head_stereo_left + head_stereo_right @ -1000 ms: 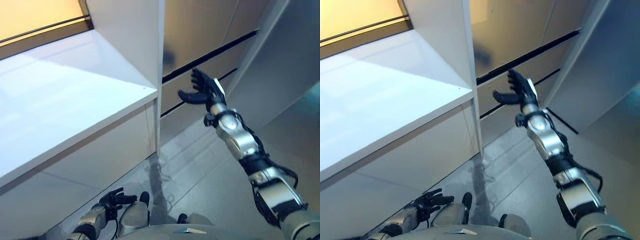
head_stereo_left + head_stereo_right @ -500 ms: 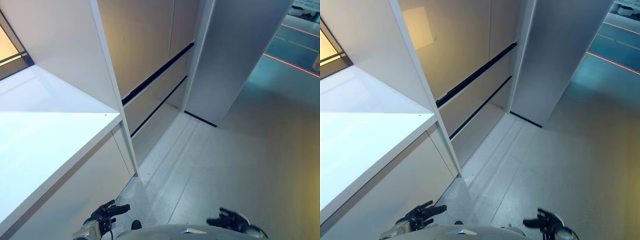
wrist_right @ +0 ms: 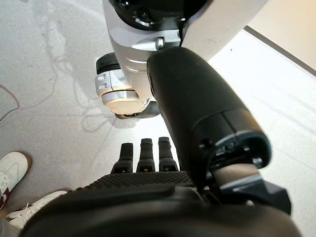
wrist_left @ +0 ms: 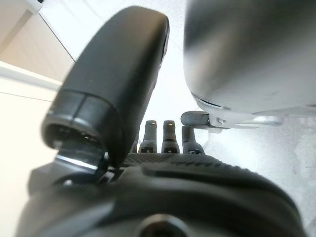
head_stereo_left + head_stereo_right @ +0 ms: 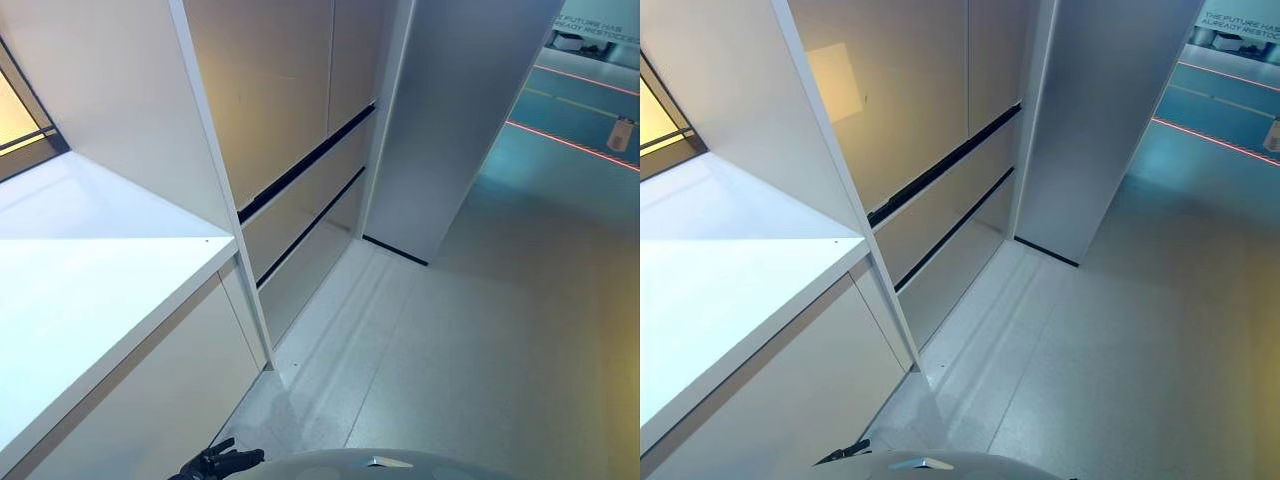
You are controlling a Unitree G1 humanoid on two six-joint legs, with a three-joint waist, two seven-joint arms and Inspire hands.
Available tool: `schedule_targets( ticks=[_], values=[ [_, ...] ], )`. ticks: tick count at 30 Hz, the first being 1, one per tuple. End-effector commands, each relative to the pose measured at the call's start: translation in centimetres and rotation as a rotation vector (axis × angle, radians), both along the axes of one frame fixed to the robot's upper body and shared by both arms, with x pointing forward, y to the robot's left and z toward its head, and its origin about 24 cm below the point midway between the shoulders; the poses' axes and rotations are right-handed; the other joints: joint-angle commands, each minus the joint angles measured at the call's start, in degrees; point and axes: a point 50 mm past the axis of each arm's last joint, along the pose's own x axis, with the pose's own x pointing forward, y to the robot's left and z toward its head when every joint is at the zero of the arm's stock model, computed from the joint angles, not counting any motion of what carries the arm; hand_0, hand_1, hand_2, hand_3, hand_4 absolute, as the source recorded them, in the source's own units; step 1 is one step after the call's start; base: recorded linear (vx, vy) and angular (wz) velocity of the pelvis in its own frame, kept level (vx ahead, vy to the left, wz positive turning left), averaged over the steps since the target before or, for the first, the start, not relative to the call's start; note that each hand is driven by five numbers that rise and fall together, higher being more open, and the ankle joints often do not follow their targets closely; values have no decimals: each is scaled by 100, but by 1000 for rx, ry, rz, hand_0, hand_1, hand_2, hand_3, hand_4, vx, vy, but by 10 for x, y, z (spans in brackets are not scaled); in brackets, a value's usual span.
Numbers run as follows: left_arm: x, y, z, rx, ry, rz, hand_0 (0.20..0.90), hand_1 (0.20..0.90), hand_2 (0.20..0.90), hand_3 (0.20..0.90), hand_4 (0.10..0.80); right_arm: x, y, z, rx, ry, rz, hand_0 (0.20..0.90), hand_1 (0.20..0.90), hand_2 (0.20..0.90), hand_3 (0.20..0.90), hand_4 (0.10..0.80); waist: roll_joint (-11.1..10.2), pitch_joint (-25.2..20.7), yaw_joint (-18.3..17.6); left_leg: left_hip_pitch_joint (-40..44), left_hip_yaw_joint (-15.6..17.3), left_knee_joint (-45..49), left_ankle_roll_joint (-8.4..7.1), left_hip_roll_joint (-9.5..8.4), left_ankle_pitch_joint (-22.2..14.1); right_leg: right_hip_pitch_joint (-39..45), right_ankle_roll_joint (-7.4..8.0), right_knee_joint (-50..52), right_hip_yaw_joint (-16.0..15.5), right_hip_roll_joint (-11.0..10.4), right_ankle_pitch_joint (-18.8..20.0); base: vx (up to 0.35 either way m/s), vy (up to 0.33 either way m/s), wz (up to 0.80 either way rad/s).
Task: Put drinks into fridge and close the fridge
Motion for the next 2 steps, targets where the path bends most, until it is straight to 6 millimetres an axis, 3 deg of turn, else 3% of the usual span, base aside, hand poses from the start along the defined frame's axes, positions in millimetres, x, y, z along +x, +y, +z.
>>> schedule_targets(
  ticks=[1, 2],
  values=[
    [28, -3, 4, -1, -88, 2, 900, 900, 900, 900, 800, 13, 5, -1, 34, 6, 51, 900, 900, 900, 900, 800, 133, 192, 77, 62, -69, 248, 317, -277, -812, -378, 78, 92, -270, 323, 228, 2, -3, -7],
    [28, -3, 3, 1, -81, 11, 900, 900, 900, 900, 800, 13, 6, -1, 38, 11, 53, 900, 900, 900, 900, 800, 132, 192, 77, 59, -76, 252, 322, -279, -818, -380, 79, 99, -267, 324, 221, 0, -2, -5]
  ],
)
